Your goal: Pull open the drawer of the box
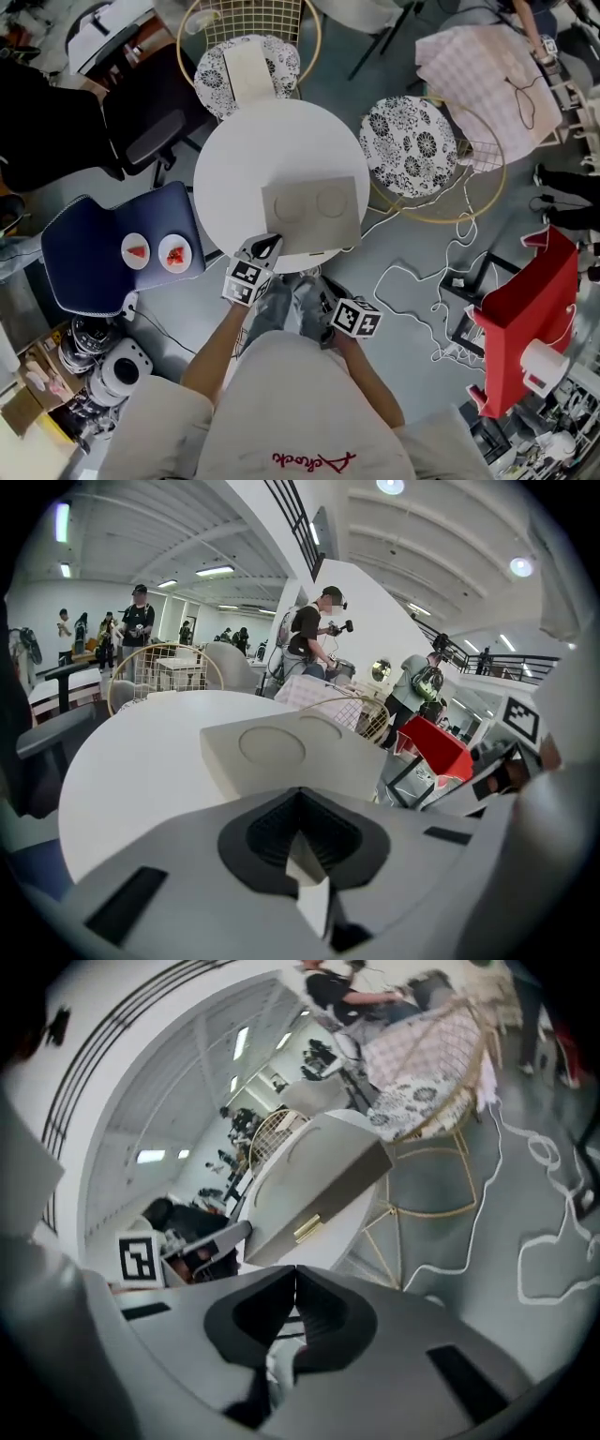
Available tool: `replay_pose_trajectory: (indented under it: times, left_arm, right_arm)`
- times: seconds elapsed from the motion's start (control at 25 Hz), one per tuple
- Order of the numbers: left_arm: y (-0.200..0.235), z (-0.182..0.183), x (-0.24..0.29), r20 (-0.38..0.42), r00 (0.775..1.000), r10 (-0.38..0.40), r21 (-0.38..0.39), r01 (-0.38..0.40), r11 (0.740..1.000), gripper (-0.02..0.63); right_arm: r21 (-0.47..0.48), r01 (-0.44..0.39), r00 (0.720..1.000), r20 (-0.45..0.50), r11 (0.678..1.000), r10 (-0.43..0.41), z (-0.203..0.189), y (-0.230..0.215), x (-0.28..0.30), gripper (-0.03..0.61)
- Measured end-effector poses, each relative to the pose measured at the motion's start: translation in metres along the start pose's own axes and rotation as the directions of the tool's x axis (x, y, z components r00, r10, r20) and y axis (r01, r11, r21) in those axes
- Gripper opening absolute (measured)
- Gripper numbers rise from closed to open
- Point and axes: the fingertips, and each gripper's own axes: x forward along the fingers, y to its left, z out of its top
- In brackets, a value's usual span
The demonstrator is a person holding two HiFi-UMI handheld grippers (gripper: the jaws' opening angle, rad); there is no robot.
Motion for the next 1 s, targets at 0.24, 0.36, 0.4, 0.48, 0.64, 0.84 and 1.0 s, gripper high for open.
replay_pose_trajectory:
  times: [0.24,0.36,0.4,0.48,0.64,0.84,1.0]
  left_arm:
    - [-0.001,0.002,0.000,-0.002,1.000,-0.007,0.015,0.007,1.000,0.011]
    - [-0.001,0.001,0.001,-0.001,1.000,-0.012,0.011,0.012,1.000,0.011]
    - [-0.001,0.002,0.000,0.000,1.000,-0.014,0.008,0.014,1.000,0.011]
    - [0.000,0.001,0.001,-0.002,1.000,-0.016,0.004,0.016,1.000,0.012]
    - [0.000,0.001,0.001,-0.007,1.000,-0.020,0.003,0.020,1.000,0.011]
    - [0.000,0.001,0.000,-0.003,1.000,-0.027,-0.003,0.027,1.000,0.011]
    - [-0.001,0.003,0.000,0.004,1.000,-0.024,-0.006,0.024,1.000,0.011]
  right_arm:
    - [0.480,-0.218,0.976,0.126,0.849,0.180,0.002,-0.003,0.012,0.017]
    - [0.642,-0.340,0.941,0.233,0.687,0.248,0.004,-0.008,0.017,0.017]
    - [0.682,-0.377,0.926,0.274,0.627,0.259,0.006,-0.010,0.018,0.017]
    - [0.729,-0.440,0.898,0.352,0.524,0.264,0.010,-0.014,0.020,0.016]
    - [0.700,-0.447,0.895,0.348,0.557,0.280,0.011,-0.017,0.025,0.017]
    - [0.638,-0.456,0.890,0.344,0.621,0.300,0.022,-0.016,0.030,0.092]
    - [0.631,-0.456,0.888,0.368,0.628,0.276,0.033,-0.022,0.035,0.126]
